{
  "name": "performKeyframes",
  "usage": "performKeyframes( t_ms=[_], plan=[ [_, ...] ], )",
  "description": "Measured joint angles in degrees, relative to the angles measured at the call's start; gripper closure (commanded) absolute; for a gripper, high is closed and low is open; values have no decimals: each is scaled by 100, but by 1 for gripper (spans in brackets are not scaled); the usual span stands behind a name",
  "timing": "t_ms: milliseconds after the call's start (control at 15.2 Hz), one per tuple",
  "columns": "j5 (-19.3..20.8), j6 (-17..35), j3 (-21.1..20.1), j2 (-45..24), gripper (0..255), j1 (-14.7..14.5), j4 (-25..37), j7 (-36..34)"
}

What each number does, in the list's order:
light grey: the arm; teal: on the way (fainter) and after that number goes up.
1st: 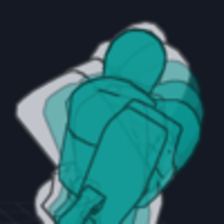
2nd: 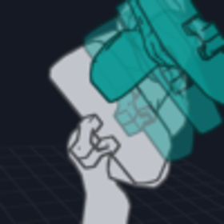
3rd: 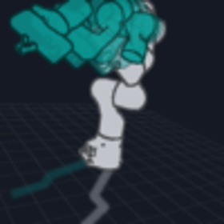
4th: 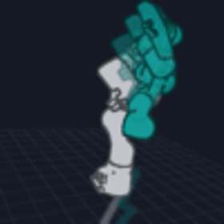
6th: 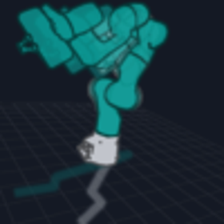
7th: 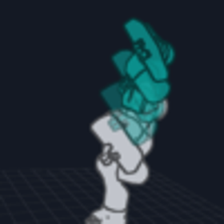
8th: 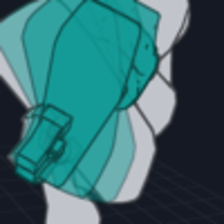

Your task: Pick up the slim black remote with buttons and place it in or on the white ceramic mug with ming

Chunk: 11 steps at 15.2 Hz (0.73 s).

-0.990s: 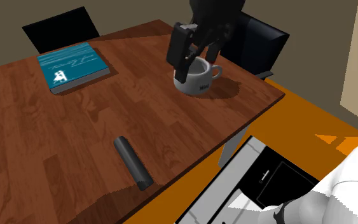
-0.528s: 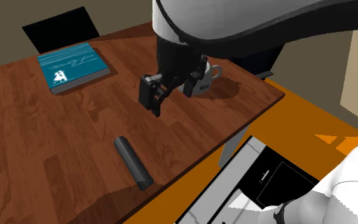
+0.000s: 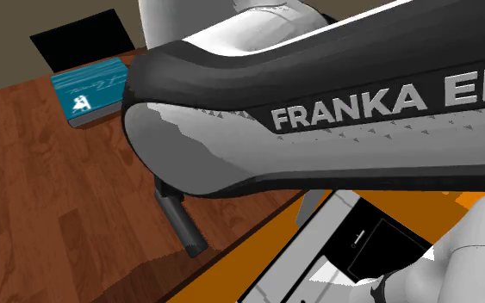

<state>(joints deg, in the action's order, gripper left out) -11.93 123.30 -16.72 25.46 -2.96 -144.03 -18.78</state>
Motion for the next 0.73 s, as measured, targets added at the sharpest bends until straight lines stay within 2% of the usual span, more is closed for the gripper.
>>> performKeyframes(
  t_ms=[462, 726],
  plan=[
    [72, 973, -528, -1387, 0, 24, 215, -892],
    [174, 1354, -618, -1797, 0, 34, 215, -1065]
  ],
)
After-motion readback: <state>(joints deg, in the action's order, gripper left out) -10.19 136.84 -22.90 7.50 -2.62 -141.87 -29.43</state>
